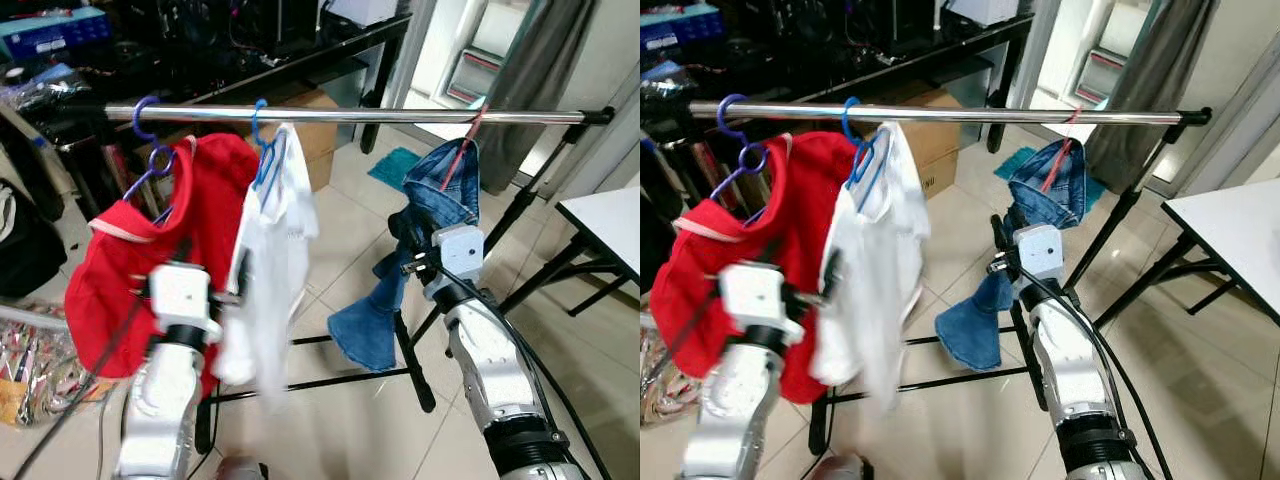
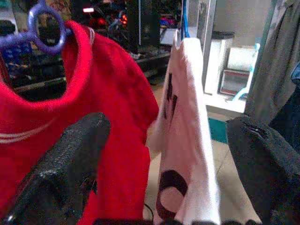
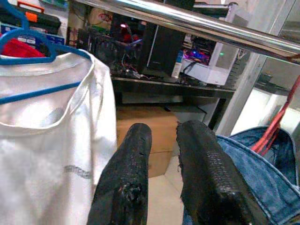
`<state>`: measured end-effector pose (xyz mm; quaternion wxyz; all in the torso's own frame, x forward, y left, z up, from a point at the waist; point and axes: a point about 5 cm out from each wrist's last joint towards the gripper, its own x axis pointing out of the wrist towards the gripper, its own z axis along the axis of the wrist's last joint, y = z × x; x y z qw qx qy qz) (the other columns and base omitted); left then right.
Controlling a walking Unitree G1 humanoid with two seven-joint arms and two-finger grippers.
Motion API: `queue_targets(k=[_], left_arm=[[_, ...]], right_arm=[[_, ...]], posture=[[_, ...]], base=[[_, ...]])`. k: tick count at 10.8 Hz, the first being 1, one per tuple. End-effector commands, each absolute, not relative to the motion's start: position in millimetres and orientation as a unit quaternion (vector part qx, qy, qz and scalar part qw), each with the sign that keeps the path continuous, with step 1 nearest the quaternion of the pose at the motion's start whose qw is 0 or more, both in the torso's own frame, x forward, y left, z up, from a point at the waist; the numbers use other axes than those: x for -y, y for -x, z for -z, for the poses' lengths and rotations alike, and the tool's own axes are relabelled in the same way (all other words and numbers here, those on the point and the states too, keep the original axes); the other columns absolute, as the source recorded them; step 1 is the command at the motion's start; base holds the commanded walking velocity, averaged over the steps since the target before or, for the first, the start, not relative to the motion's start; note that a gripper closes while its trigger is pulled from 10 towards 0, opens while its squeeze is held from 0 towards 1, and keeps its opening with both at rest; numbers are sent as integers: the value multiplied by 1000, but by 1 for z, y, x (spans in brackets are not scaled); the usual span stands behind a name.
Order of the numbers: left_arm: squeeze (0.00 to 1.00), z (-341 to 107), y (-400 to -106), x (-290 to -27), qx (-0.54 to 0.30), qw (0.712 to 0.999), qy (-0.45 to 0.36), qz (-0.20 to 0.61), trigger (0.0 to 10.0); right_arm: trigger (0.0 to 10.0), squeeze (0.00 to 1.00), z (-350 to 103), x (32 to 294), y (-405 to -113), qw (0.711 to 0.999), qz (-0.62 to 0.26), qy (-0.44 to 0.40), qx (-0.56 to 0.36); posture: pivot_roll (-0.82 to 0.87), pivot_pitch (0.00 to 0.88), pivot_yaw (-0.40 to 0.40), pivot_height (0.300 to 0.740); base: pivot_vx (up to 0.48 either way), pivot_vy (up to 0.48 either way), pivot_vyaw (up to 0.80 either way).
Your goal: Hang hanger
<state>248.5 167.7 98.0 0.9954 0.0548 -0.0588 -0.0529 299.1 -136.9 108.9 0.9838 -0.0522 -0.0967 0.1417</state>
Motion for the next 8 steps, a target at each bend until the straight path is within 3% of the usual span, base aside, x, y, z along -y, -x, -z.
queue_targets(k=[1, 3, 8], left_arm=[[0, -95, -250, -161, 46, 995, -45, 78, 10000], [0, -90, -257, -151, 28, 990, -62, 125, 10000], [0, -108, -269, -163, 70, 992, -62, 90, 10000]], right_arm=[[10000, 0, -110, 137, -300, 984, -139, 48, 97], [10000, 0, -108, 137, -298, 985, -136, 46, 94], [10000, 0, -112, 130, -302, 985, -139, 34, 101]], posture=[[340, 29, -84, 740], [331, 29, -77, 740], [339, 14, -81, 740]], base=[[0, 0, 0], [0, 0, 0], [0, 0, 0]])
